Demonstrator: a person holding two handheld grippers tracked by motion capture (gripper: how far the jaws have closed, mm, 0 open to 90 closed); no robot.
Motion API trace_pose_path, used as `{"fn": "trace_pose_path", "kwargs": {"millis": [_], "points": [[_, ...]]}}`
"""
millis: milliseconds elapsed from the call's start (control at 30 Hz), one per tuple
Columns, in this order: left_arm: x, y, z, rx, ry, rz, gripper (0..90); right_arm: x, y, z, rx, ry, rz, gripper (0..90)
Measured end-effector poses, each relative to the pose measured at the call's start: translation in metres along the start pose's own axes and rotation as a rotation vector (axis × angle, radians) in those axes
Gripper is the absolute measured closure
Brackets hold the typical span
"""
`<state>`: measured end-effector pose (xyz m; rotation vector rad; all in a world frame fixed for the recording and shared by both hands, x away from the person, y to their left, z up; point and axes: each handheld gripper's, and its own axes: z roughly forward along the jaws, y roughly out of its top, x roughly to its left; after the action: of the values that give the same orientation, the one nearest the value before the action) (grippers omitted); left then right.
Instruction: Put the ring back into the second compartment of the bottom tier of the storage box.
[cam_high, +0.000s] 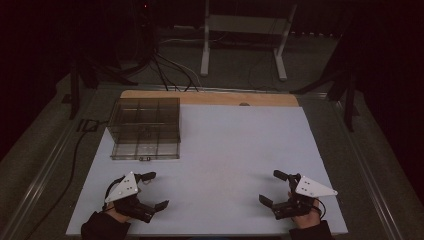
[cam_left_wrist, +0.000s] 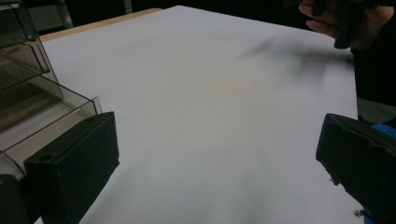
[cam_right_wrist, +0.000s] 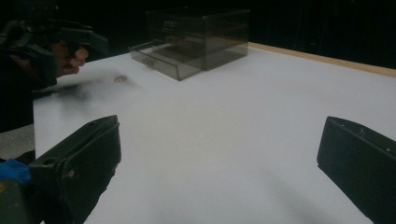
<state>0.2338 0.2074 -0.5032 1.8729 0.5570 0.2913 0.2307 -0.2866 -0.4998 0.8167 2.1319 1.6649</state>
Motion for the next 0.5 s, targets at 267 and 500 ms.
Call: {"fn": "trace_pose_path", "kwargs": {"millis": [267, 500], "points": [[-0.0009, 0.004, 0.0033, 0.033, -0.009, 0.015, 0.4, -0.0012, -0.0055, 0.0047, 0.052, -0.006, 0.016, 0.0], [-0.0043, 0.0061, 0.0038, 0.048, -0.006, 0.033, 0.4, 0.0029, -0.0043, 0.0034, 0.058, 0.009, 0.005, 0.0]]}}
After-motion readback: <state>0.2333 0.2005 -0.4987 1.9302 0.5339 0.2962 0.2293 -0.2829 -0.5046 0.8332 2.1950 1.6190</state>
